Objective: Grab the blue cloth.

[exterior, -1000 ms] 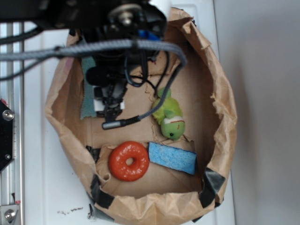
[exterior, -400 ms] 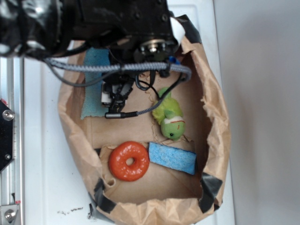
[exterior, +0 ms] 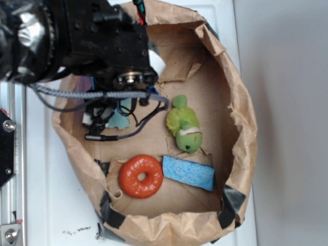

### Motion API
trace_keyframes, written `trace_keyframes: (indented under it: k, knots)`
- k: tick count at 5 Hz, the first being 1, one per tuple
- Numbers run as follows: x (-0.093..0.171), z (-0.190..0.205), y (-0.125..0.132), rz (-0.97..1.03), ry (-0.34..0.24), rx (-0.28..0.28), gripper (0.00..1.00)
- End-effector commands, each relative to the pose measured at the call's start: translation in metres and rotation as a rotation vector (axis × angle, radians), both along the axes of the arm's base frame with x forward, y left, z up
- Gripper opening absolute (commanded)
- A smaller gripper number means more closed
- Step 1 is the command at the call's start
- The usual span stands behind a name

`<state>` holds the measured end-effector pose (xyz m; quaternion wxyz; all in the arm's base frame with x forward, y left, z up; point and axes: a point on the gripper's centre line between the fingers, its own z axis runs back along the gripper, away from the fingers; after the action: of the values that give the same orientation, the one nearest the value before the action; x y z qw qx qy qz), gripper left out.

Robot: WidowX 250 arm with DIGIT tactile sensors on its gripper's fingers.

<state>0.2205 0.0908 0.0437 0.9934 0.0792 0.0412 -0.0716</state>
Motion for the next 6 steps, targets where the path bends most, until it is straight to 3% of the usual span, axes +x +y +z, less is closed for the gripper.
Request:
trace_keyframes:
  k: [1, 4, 5, 6]
  knots:
    - [-0.003, 0.005, 0.002, 0.021, -0.056, 0.056, 0.0]
    - [0.005, 0.004, -0.001, 0.026, -0.049, 0.0, 0.0]
    - [0.005, 0.001, -0.003, 0.026, -0.062, -0.032, 1.0]
    - [0.008, -0.002, -0.003, 0.025, -0.079, -0.027, 1.0]
